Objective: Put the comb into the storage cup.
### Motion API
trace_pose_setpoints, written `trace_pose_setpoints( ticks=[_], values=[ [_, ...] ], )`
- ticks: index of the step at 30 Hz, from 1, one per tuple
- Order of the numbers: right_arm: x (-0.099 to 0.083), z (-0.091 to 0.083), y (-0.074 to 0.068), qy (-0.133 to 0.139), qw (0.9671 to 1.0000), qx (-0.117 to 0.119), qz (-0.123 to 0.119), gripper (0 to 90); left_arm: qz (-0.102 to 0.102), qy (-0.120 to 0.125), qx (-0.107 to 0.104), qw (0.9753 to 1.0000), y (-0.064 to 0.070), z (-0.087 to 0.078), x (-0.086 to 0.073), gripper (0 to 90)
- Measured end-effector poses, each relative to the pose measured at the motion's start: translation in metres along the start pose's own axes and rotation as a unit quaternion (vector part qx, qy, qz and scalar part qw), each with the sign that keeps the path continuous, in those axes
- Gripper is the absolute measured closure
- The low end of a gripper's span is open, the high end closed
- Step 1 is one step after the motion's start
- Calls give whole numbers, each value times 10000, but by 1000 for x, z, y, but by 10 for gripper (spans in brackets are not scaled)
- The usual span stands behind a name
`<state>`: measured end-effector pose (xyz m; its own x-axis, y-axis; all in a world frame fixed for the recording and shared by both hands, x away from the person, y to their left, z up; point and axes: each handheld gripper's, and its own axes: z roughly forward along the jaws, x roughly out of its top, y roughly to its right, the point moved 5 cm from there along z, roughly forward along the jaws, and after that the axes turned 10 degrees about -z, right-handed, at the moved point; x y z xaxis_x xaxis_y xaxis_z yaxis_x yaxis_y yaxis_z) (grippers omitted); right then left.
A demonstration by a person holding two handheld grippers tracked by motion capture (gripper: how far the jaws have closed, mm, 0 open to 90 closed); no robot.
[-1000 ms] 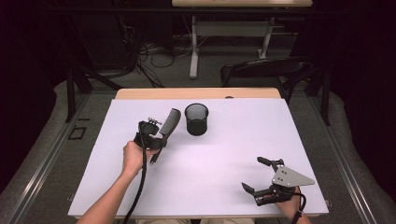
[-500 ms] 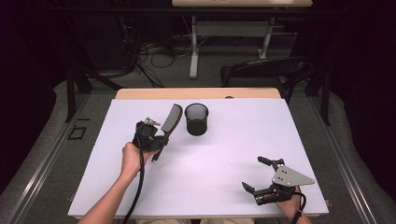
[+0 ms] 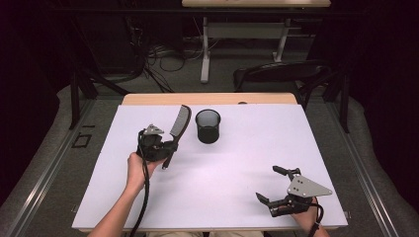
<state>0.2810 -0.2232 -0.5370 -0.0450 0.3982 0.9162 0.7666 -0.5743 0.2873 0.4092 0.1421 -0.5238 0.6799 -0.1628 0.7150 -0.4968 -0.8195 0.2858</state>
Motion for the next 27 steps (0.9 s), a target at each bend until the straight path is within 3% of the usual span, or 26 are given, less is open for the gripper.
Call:
trace_pose_setpoints(
  ticks=[4, 6, 13, 27],
  values=[
    [-2, 0, 1, -47, 10000, -26, 54, 15, 17, 156, -163, 9997, 2, 1, -3, 727],
    [-4, 0, 2, -89, 9999, -45, 96, 14, 106, 189, -152, 9996, 4, 2, -2, 727],
    [-4, -1, 2, -94, 9999, -56, 118, 13, 113, 516, -197, 9984, 4, -2, 0, 727],
    [-4, 5, 2, -142, 9998, -28, 120, 13, 187, 853, -293, 9958, 7, -3, 1, 727]
  ],
)
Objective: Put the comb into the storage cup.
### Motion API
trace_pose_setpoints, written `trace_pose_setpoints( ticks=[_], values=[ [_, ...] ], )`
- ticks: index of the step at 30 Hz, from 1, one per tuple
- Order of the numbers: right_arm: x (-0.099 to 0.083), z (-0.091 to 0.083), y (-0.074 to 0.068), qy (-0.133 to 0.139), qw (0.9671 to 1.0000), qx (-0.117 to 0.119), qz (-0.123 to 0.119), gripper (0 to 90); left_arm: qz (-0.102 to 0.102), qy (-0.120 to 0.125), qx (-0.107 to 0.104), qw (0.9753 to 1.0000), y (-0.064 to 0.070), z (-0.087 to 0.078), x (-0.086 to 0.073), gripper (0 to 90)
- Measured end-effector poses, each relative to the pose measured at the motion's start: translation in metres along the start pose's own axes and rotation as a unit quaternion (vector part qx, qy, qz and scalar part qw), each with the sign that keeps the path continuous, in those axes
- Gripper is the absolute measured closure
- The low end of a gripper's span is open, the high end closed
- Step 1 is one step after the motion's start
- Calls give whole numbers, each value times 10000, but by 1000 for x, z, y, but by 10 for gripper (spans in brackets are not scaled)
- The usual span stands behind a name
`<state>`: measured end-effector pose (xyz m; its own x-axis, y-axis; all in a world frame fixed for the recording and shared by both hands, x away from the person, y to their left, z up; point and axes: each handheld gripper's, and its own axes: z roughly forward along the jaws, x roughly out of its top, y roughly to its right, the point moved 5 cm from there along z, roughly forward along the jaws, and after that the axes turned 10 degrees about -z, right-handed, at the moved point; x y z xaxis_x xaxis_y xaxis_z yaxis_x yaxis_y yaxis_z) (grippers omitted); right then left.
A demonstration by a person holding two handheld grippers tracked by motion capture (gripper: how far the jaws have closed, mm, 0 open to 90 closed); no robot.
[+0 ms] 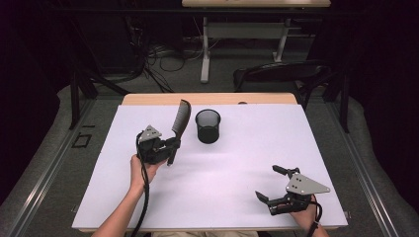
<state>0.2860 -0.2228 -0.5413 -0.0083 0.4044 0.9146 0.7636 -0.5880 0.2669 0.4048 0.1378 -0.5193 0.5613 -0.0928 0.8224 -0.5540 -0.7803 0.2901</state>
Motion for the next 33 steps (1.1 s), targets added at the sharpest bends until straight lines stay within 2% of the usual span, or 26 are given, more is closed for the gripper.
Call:
trace_pose_setpoints(
  ticks=[7, 16, 20, 33],
  values=[
    [-3, 0, 2, -77, 9999, -50, 54, 12, 65, 133, 6, 9999, 1, 0, 2, 727],
    [-3, 1, 1, -58, 10000, 2, 57, 12, 94, 389, -23, 9992, 6, -2, 6, 727],
    [-3, 2, 2, -44, 10000, -2, 65, 12, 152, 413, -28, 9990, 10, -1, 5, 727],
    [-6, 4, 3, -122, 9998, -42, 124, 12, 136, 474, -167, 9986, 15, 2, 10, 727]
  ],
)
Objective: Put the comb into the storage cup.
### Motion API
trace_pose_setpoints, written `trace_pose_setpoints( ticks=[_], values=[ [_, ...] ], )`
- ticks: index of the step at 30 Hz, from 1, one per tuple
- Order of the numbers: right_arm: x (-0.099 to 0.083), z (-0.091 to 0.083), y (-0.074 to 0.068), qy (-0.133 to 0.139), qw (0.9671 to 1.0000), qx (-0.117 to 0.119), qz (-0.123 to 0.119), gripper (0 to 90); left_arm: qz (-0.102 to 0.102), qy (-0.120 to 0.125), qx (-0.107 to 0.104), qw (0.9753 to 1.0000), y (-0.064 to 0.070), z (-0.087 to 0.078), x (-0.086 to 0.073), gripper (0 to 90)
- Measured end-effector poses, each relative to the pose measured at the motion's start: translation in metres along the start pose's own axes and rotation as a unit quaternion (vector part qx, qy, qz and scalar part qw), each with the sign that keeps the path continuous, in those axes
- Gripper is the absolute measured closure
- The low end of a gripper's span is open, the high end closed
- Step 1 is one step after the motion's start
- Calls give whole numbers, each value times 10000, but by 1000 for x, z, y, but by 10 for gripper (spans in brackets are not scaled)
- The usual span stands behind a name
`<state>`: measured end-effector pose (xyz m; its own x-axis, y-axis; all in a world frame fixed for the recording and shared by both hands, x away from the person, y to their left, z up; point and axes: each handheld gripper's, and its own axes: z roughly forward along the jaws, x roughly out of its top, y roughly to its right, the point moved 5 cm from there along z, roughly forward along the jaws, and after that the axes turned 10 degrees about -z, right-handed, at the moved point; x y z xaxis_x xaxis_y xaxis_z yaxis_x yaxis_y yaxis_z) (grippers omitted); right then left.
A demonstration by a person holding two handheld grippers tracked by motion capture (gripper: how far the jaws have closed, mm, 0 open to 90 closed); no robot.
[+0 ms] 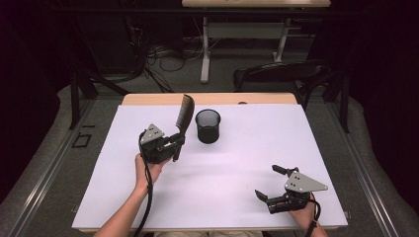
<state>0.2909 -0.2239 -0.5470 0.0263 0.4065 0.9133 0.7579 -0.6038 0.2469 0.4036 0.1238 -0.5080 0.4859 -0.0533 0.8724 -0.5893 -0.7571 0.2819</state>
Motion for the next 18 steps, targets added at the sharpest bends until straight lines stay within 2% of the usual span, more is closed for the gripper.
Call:
trace_pose_setpoints(
  ticks=[13, 18],
  values=[
    [-1, -2, -1, -30, 10000, -28, -11, 13, -1, 170, -95, 9998, 5, 1, 18, 727],
    [-1, -3, -1, -29, 10000, -46, -3, 13, 5, 161, -97, 9998, 5, 3, 24, 726]
  ],
)
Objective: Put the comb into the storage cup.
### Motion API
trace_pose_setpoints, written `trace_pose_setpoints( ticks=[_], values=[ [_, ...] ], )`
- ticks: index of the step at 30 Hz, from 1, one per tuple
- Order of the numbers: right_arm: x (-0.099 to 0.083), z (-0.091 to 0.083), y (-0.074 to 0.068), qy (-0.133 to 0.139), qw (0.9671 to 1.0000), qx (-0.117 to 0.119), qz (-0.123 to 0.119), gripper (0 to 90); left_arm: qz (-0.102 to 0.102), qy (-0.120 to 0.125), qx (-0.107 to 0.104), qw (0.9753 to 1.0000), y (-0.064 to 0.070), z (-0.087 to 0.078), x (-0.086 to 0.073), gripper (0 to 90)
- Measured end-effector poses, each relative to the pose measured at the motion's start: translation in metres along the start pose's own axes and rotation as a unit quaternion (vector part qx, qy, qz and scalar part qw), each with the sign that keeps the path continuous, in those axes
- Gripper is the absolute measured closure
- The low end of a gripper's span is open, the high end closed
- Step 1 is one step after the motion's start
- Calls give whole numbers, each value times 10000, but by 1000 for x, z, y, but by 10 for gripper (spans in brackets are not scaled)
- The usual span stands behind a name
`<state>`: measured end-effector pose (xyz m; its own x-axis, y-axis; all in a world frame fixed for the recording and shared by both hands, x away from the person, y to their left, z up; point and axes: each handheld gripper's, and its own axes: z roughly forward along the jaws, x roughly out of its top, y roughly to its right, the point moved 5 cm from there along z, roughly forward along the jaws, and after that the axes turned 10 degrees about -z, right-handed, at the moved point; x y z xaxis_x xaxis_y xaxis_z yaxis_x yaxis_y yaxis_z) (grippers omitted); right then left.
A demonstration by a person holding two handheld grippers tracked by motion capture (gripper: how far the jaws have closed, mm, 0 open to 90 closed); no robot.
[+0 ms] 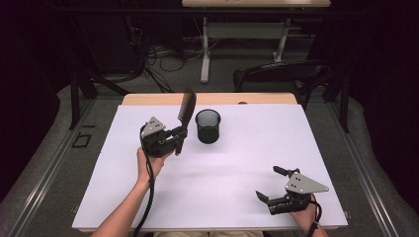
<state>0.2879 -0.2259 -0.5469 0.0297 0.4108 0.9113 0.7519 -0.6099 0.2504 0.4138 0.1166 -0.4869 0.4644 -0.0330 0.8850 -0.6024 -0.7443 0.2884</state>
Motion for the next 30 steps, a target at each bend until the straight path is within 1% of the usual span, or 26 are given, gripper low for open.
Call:
trace_pose_setpoints(
  ticks=[4, 7, 11, 14, 17, 19, 20, 24, 30],
  values=[
    [0, -1, 1, -2, 10000, -13, -9, 13, 1, 26, 1, 10000, 1, 1, 5, 727],
    [0, 0, -1, -17, 10000, -2, 34, 13, -24, 40, -19, 10000, 1, 3, 9, 727],
    [0, 0, 0, -11, 10000, -8, -4, 13, -34, 46, -24, 10000, 0, 6, 12, 726],
    [-1, 0, 0, -16, 10000, 1, 12, 13, -62, 33, -76, 9999, 0, 8, 15, 726],
    [0, 0, 0, -16, 10000, 4, 11, 13, -86, 70, -97, 9999, -1, 9, 19, 726],
    [-1, 0, 0, -19, 10000, 9, 10, 13, -81, 77, -57, 9999, -2, 10, 21, 726],
    [-1, 0, 0, -24, 10000, 8, 9, 13, -109, 85, -87, 9999, -2, 10, 22, 726],
    [0, 0, 0, -17, 10000, 16, 14, 13, -113, 69, -104, 9999, -3, 11, 26, 726],
    [-1, 1, 0, -49, 10000, 28, 20, 13, -139, 137, -130, 9997, -3, 12, 34, 726]
  ],
)
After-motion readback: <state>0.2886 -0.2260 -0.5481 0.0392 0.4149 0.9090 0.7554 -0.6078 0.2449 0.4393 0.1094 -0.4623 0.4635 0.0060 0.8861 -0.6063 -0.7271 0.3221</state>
